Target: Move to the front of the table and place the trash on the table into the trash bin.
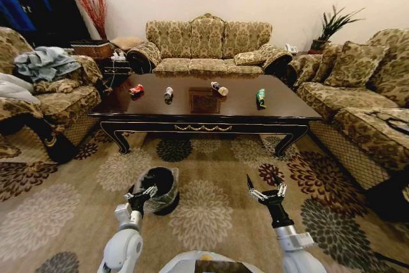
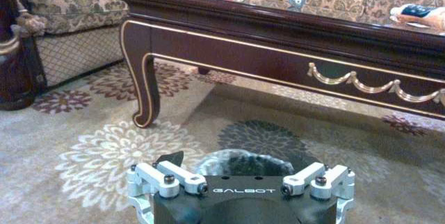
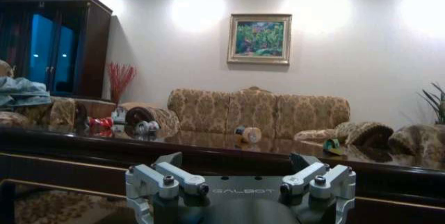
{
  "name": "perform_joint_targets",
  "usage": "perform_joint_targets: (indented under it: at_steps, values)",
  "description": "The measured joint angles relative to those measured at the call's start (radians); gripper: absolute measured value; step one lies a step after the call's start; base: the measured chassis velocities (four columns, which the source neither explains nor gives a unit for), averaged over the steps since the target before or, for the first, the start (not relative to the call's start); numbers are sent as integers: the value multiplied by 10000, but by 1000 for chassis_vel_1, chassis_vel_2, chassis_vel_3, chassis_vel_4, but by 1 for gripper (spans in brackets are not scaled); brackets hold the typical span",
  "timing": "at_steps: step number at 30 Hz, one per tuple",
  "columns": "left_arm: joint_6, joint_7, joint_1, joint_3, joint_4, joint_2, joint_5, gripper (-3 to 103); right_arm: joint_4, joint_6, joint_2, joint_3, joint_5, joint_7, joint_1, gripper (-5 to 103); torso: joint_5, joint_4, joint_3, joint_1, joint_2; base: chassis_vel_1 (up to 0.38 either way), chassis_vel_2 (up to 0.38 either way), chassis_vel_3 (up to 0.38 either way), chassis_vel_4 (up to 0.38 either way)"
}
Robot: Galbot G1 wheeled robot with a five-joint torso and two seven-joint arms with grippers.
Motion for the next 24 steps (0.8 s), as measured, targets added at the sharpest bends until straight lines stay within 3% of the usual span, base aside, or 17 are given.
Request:
perform_joint_targets:
  at_steps: [7, 17, 24]
  values:
    - [-5, 129, -82, 37, 162, 68, 2, 99, -7, 16, 1, 57, 94, -100, 11, 100, 6, -3, 0, -3, 0, 10, 5, -9, 1]
    - [-195, 528, -664, 354, 1588, 702, -29, 102, -86, 122, 7, 56, 102, 34, -12, 100, 2, -1, 0, -2, 0, 23, 20, -18, -21]
    - [409, 441, -1106, 494, 2408, 1026, -103, 97, -189, 123, -181, -100, 102, 53, 113, 100, 4, -1, 0, -2, 0, 0, 0, 0, 0]
